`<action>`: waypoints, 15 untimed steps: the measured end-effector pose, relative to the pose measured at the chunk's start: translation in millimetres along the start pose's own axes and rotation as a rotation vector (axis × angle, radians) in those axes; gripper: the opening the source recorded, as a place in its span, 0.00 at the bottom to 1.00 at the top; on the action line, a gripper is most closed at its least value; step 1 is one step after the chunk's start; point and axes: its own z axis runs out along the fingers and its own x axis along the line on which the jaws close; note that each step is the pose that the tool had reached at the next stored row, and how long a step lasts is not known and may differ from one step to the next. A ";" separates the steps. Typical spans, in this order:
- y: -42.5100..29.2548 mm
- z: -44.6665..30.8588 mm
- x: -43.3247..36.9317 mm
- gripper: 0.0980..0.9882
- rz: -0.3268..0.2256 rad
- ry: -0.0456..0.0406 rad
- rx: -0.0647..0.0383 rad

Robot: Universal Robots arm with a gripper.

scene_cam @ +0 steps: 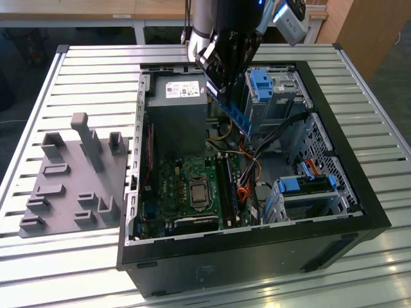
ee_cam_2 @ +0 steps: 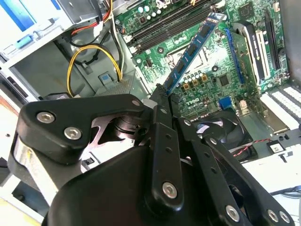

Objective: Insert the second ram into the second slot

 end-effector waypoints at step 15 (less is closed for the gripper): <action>0.0 0.1 0.0 0.04 0.072 -0.0025 0.001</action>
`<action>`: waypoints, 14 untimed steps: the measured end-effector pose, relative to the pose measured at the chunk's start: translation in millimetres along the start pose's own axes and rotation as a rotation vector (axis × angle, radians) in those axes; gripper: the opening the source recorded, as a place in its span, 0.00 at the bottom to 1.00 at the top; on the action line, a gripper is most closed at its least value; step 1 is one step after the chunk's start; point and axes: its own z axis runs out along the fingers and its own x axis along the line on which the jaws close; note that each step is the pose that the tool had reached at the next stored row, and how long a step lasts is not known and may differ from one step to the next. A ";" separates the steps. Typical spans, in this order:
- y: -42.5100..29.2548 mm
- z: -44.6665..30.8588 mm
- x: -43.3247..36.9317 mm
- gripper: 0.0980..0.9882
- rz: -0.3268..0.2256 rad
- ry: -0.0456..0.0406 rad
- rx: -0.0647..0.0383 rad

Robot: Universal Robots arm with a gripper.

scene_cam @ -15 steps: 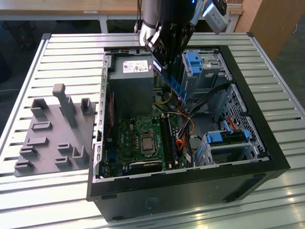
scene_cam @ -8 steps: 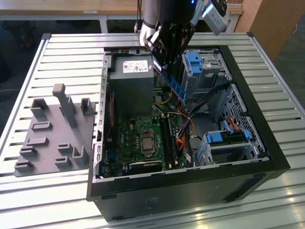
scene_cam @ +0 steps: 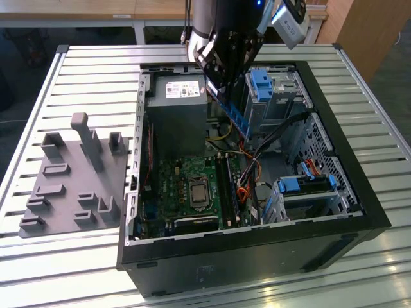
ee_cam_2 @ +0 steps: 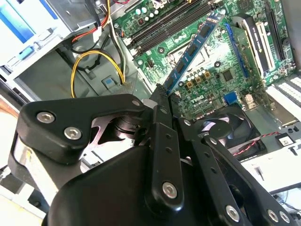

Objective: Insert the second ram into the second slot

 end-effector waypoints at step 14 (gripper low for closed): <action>0.0 0.1 0.0 0.04 0.061 -0.0021 0.001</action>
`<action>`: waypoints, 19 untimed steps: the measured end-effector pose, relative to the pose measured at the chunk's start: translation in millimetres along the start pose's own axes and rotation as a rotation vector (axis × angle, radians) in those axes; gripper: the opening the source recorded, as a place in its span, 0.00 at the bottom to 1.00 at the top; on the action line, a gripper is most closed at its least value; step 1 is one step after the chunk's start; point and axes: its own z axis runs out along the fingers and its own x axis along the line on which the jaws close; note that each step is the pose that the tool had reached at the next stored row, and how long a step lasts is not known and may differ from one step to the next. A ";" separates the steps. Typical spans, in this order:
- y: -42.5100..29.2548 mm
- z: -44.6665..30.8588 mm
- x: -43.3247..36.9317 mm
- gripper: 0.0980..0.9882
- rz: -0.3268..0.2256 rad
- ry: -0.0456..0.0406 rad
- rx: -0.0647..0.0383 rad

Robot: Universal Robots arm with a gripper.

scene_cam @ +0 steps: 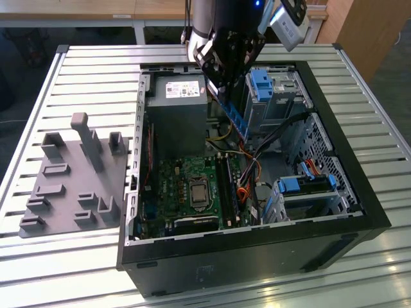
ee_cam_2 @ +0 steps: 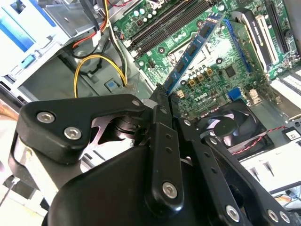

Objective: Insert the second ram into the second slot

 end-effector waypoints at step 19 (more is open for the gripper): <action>0.0 0.6 0.0 0.04 0.122 -0.0037 0.003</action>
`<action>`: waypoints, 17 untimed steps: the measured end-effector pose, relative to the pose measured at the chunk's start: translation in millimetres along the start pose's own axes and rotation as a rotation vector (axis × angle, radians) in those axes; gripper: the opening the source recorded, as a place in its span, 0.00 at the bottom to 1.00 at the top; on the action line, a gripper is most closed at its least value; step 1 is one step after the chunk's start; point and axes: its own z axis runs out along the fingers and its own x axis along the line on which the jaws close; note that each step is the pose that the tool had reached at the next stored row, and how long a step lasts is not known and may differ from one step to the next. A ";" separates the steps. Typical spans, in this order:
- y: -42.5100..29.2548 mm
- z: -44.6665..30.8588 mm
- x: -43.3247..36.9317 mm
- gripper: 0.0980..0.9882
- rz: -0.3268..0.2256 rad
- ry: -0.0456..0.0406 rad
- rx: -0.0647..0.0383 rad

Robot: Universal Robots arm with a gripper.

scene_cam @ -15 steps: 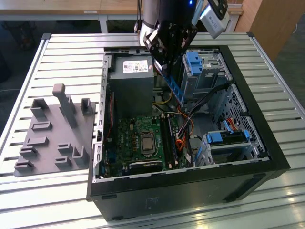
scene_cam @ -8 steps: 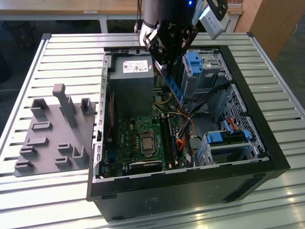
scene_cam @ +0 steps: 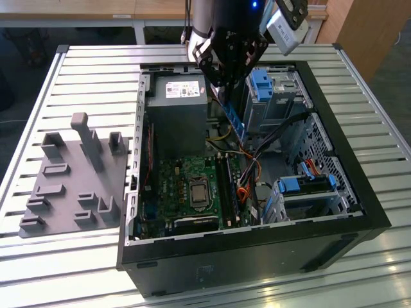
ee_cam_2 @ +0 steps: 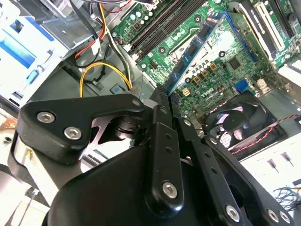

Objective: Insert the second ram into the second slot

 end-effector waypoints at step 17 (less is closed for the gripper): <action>-0.8 2.6 0.3 0.04 0.101 -0.0030 0.002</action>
